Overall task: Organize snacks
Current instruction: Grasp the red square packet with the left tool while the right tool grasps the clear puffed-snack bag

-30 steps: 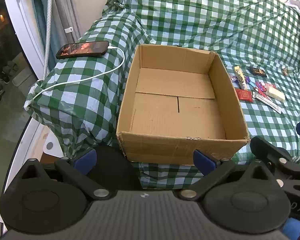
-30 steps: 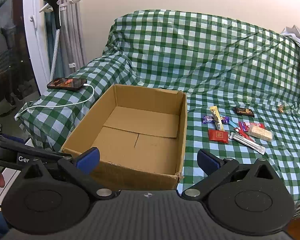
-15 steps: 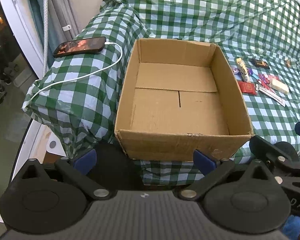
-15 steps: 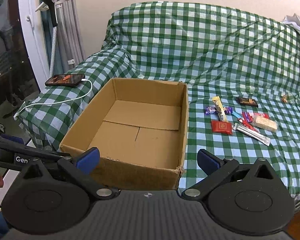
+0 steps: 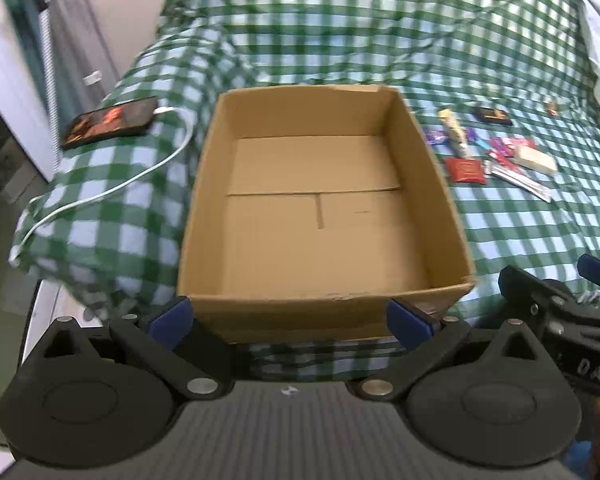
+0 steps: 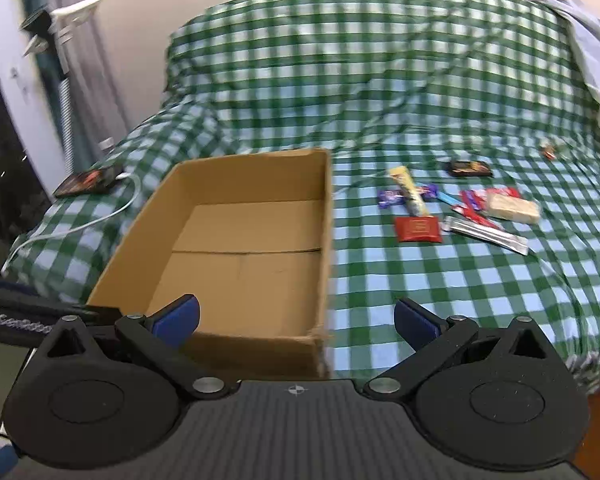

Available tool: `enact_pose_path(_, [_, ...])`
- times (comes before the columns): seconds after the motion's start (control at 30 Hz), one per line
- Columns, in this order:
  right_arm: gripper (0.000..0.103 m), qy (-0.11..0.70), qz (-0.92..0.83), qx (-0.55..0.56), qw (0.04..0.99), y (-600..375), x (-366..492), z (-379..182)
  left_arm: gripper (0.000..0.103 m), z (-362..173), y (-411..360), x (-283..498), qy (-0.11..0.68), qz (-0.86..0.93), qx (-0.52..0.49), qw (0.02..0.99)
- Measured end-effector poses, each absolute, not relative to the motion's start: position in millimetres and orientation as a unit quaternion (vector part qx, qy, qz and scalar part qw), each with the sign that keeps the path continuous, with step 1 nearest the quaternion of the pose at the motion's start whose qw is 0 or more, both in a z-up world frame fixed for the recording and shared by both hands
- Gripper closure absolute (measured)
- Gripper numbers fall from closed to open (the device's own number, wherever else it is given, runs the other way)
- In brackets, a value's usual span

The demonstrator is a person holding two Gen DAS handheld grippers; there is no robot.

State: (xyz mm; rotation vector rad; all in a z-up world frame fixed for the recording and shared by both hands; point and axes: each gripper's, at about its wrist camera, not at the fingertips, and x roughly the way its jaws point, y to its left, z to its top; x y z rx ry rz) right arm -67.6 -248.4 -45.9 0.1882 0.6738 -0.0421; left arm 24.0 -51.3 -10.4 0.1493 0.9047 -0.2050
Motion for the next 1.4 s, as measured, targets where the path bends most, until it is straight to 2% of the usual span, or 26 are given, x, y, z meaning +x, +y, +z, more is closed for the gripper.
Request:
enact_pose_path(0.4, [0.0,0.307,-0.163,0.171,0.922,-387.1,-56.6,-56.5,0.0,-5.7,-169.0,73.6,0.463,-0.178,0.111,0.861])
enact_pose_path(0.57, [0.0,0.302,-0.217,0.186,0.909,-454.5,-39.6,-66.6,0.0,-19.7,-231.7,121.8,0.479,-0.188,0.112,0.85])
enact_pose_path(0.67, [0.0,0.31,-0.23,0.181,0.904,-501.0,-18.9,-83.8,0.0,-34.4,-279.4,151.4,0.468,-0.199,0.16,0.846])
enact_pose_path(0.83, [0.001,0.33,-0.2,0.11,0.916,-575.6,36.4,-115.9,0.0,-74.9,-346.3,198.2,0.478,-0.242,0.245,0.808])
enact_pose_path(1.0, [0.001,0.38,-0.14,0.03,0.914,-622.5,111.2,-156.1,0.0,-129.6,-387.7,239.0,0.508,-0.277,0.288,0.763])
enact_pose_path(1.27, [0.001,0.437,-0.034,-0.119,0.891,-633.1,208.3,-204.5,0.0,-185.8,-417.7,292.4,0.527,-0.302,0.323,0.726])
enact_pose_path(1.4, [0.001,0.446,-0.02,-0.13,0.886,-631.6,232.0,-216.3,0.002,-200.4,-422.0,305.5,0.53,-0.312,0.317,0.722])
